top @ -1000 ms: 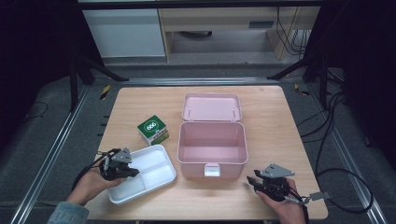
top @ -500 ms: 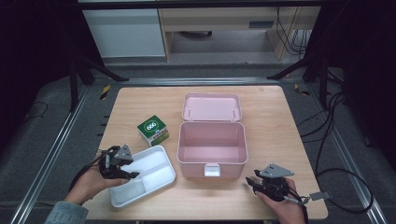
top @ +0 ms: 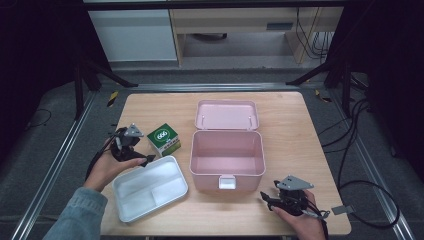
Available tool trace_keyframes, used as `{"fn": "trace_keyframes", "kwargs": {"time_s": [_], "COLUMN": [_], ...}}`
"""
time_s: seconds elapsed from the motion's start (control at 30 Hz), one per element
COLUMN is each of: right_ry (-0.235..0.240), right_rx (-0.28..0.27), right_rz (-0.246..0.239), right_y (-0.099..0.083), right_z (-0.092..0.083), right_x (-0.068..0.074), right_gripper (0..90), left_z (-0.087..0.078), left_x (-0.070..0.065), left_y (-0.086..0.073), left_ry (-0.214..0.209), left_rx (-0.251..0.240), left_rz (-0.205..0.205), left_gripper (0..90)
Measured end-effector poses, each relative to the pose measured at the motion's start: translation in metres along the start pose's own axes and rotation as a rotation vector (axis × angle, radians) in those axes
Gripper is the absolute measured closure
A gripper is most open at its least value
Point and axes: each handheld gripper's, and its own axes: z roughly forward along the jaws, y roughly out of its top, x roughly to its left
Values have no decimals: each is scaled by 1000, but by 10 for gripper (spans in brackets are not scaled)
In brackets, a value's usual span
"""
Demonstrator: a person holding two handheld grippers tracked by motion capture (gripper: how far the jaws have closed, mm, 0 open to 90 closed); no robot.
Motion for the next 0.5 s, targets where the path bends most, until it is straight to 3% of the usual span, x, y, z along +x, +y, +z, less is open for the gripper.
{"fn": "trace_keyframes", "kwargs": {"time_s": [0.23, 0.5], "right_ry": [9, 23], "right_rx": [1, 15], "right_rz": [7, -4], "right_y": [-1, 0], "right_z": [2, 7], "right_x": [0, 3], "right_gripper": [295, 284], "left_z": [23, 41], "left_x": [13, 23], "left_y": [20, 27], "left_ry": [-20, -54], "left_rx": [6, 3], "left_rz": [-6, -8], "left_gripper": [46, 45]}}
